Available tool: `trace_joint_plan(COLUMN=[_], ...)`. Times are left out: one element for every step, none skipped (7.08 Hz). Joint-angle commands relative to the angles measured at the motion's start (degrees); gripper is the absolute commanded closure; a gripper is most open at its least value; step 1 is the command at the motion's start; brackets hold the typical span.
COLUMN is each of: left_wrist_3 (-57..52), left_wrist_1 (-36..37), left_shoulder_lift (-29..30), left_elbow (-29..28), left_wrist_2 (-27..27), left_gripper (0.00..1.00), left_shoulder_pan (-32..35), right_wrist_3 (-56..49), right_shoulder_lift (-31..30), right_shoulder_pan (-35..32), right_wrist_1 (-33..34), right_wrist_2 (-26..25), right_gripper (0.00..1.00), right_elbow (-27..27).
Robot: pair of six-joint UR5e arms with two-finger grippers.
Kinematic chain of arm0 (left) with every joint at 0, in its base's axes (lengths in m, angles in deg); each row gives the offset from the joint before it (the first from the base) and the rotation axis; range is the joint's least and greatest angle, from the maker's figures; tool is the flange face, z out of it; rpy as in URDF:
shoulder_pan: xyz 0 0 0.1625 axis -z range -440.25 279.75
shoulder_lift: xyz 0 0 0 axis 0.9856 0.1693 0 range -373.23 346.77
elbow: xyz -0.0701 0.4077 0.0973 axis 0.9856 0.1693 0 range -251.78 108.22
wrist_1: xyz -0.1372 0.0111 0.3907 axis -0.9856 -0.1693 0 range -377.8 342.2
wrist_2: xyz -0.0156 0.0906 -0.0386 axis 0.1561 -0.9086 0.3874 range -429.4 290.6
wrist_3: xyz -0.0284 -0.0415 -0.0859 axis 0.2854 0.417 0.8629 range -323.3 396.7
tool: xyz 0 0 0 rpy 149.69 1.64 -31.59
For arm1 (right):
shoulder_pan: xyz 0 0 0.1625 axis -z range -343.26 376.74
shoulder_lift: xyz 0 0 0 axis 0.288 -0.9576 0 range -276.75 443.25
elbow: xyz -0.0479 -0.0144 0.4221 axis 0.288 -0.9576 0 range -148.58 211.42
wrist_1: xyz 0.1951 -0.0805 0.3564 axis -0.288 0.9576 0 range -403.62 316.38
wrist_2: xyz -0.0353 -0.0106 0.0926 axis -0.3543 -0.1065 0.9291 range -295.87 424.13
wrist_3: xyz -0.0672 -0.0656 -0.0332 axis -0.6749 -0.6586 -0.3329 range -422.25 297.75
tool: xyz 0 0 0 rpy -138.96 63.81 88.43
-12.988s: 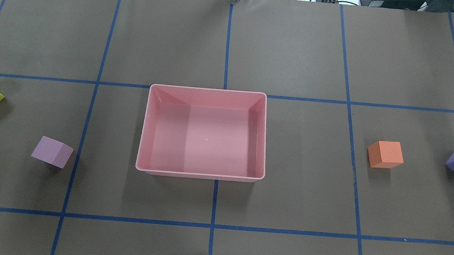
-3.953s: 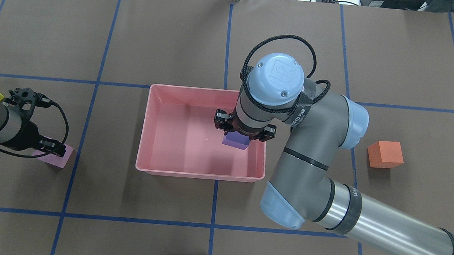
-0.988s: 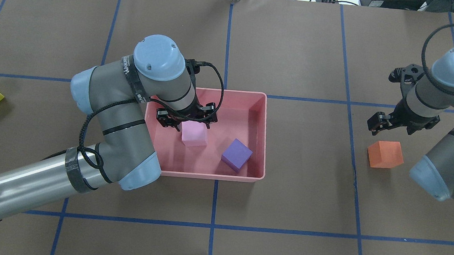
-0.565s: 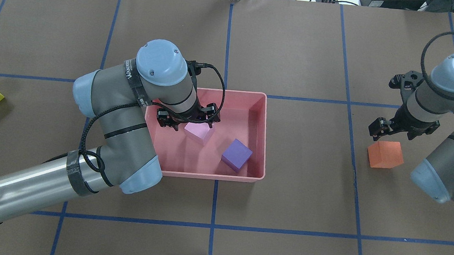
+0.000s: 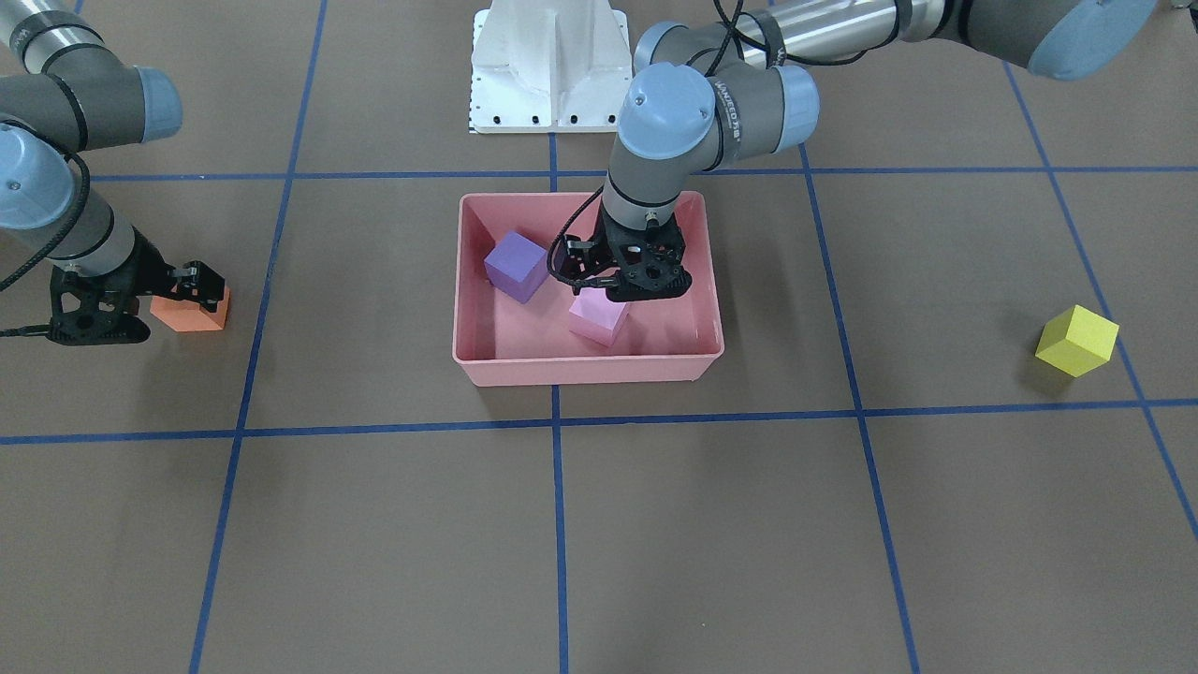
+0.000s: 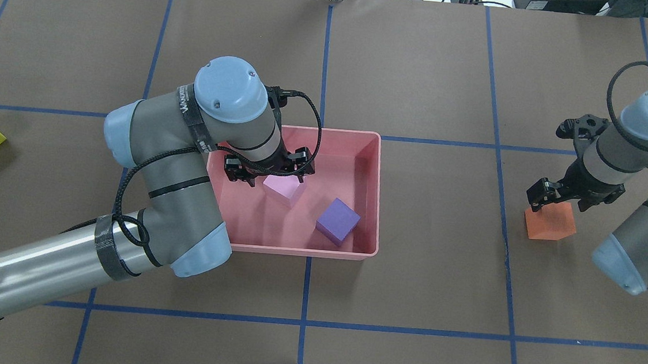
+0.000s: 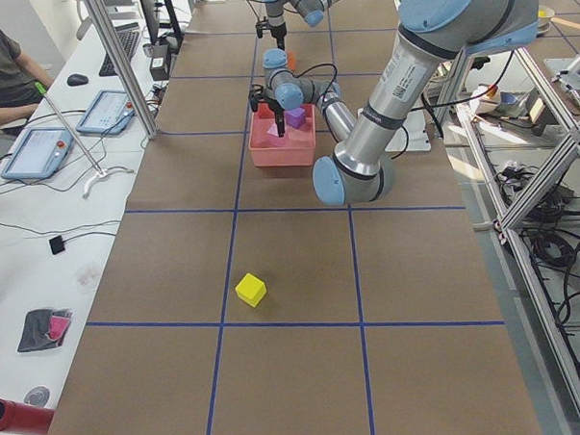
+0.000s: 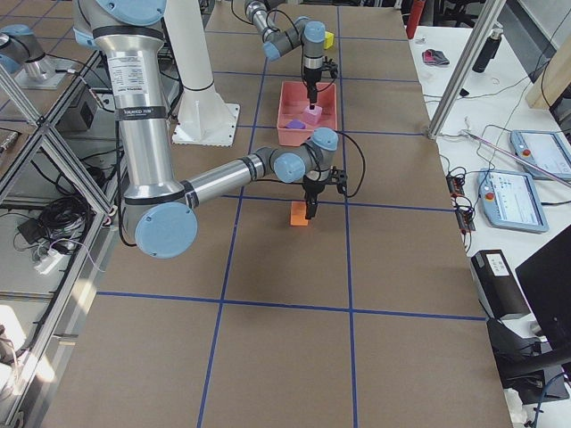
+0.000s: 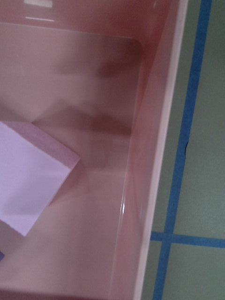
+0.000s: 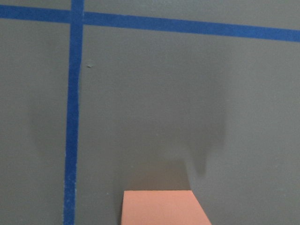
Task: Place blocks into pink bin with both arms
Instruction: 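Release the lilac cube in the bin while the right gripper grasps the orange cube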
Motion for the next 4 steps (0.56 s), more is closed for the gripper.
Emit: trace_joint_plan(left_wrist_3=[0.0, 0.0, 0.0, -0.3], left_wrist_1=[0.0, 0.1, 0.1, 0.0], left_shoulder_lift=[0.0, 0.0, 0.1, -0.2], left_elbow=[0.1, 0.2, 0.4, 2.1], left_wrist_2=[-0.1, -0.1, -0.1, 0.0], left_gripper=[0.01, 0.01, 0.01, 0.01], left_shoulder_pan=[0.0, 0.0, 0.3, 2.8], right_wrist_3=[0.1, 0.4, 2.3, 2.2], right_shoulder_lift=[-0.9, -0.9, -0.7, -0.6], right_shoulder_pan=[0.6, 0.8, 0.9, 1.1], right_wrist_1=[-1.2, -1.2, -1.4, -1.6], right_wrist_2=[0.1, 0.3, 1.3, 1.6], right_gripper=[0.06, 0.45, 0.93, 1.0], right_elbow=[-0.5, -0.7, -0.7, -0.7])
